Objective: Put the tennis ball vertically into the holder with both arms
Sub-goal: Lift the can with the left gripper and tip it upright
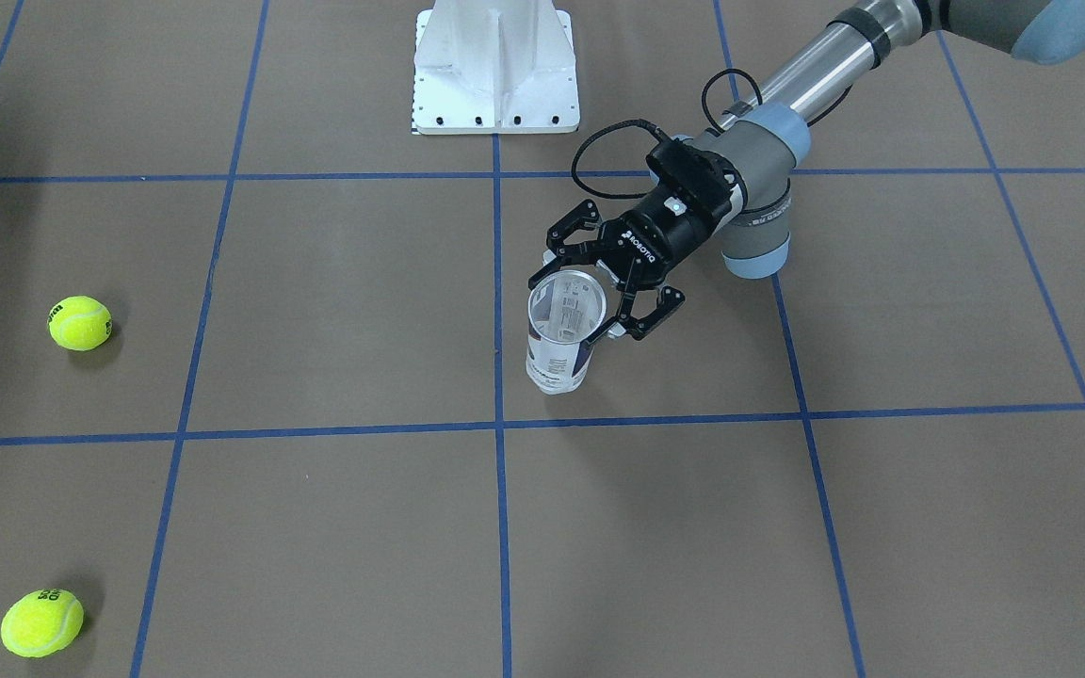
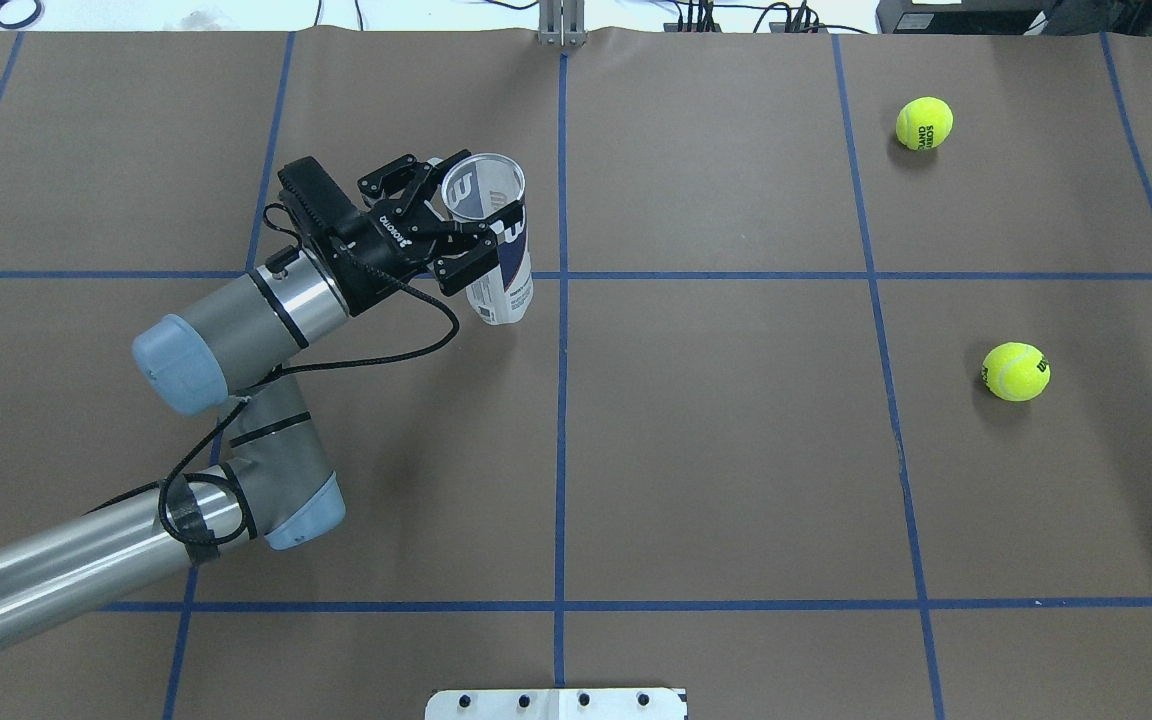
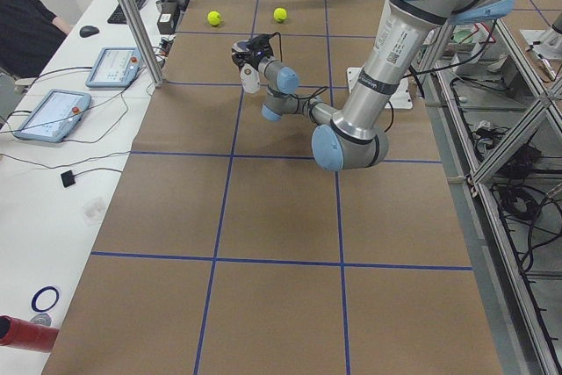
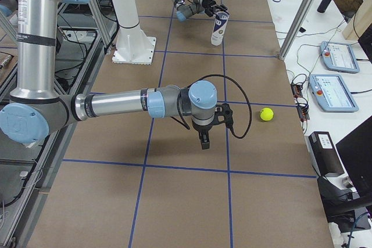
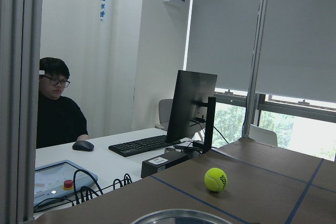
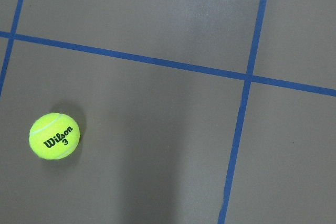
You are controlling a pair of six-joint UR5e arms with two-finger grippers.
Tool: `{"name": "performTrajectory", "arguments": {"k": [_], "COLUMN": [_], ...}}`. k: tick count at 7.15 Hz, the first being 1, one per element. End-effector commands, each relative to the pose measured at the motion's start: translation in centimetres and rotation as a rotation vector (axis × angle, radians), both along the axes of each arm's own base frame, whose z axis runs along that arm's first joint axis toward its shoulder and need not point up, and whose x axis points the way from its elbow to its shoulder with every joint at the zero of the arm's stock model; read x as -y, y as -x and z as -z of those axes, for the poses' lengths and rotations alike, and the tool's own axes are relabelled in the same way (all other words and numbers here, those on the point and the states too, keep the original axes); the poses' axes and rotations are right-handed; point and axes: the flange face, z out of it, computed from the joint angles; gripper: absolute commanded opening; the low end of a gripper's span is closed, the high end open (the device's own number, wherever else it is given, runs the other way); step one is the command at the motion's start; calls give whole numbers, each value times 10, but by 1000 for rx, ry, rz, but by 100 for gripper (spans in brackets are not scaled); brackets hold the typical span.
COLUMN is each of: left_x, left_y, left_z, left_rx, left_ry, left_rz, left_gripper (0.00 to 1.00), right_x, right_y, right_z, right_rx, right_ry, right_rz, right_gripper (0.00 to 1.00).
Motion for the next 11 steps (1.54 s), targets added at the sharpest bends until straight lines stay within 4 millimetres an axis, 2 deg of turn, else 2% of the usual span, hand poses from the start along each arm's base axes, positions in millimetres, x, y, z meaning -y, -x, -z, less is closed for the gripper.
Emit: {"name": "performTrajectory", "arguments": {"k": [1, 2, 3, 9, 10, 11], "left_x": [-20, -21, -22, -34, -35, -35], "left_y": [-18, -20, -20, -36, -37, -37], "left_z": [0, -1, 0, -5, -4, -4], "left_rx": [-4, 3, 21, 36, 35, 33], "left_ry": [-21, -23, -42, -39, -40, -39], "left_rz": [10, 10, 23, 0, -1, -2], "left_gripper": [27, 28, 32, 32, 39, 51], "right_x": [0, 0, 0, 0, 0, 1], "right_y": [0, 0, 0, 0, 0, 0], "right_z": [-1, -2, -2, -5, -5, -4], "right_rx": [0, 0, 0, 0, 0, 0], "right_ry": [2, 3, 3, 9, 9, 8], "right_rz": [0, 0, 0, 0, 0, 0], "right_gripper": [100, 100, 100, 100, 100, 100]}}
